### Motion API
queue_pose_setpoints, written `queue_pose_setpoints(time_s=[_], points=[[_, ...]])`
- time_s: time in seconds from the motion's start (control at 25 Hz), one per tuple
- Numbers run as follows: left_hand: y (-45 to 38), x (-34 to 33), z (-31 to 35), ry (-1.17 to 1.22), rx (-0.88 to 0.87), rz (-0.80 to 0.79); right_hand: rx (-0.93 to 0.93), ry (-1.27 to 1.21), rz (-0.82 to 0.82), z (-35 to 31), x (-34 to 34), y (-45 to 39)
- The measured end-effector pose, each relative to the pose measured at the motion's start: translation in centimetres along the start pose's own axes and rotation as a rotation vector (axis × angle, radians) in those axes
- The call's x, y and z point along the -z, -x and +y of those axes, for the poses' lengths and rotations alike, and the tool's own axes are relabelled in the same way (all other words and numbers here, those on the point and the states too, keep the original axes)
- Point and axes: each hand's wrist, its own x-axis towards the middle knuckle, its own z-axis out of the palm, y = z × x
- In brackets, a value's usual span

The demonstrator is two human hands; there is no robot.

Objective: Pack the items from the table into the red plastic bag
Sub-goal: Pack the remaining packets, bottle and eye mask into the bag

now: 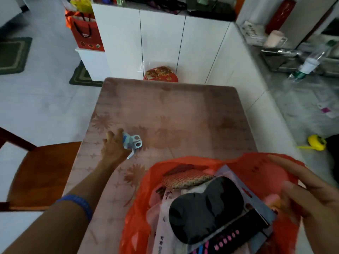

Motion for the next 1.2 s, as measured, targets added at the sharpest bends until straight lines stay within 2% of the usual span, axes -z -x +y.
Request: queue_pose_setpoints(time_s=[0.12,0.2,0.44,0.52,0.6,0.68,0.8,0.92,1.04,1.12,1.2], points=[[0.2,0.1,-0.2,-0.014,0.009,-0.068,-0.004,-0.03,0.005,-0.5,-0.5,0.5],[1.6,0.9,0.4,0.061,0.028,-0.048,0.0,-0.033,-0.028,-1.1,-0.4,1.1],[11.5,7.0,3.6,0.696,0.089,0.133,-0.001,-0.24,-0.03,-2.3,2.7,2.5],[16.6,10.8,6.2,0.889,0.033,0.127,-0.025,-0.336,-0.07,-2.6,5.1,3.0],[21.9,14.4,9.0,1.01,-0.041,0.042,-0.048,-0.42,-0.137,-3.0,7.6,3.3],[26.5,16.7,11.1,0.99,-0.118,-0.117,-0.103,-0.534,-0.232,-3.3,9.3,3.2],[30.9,16.4,14.5,0.844,-0.218,-0.379,-0.137,-0.596,-0.351,-3.4,10.2,3.4],[32.8,12.3,19.3,0.701,-0.353,-0.351,-0.125,-0.633,-0.43,-3.3,10.7,4.3],[33.5,6.3,23.0,0.376,-0.501,-0.394,-0.12,-0.625,-0.467,-3.5,11.2,4.9],[34.4,2.7,24.6,0.242,-0.465,-0.44,-0.117,-0.602,-0.469,-3.5,11.6,5.2],[36.0,-0.2,25.6,0.125,-0.436,-0.376,-0.123,-0.597,-0.449,-3.2,11.7,5.4]])
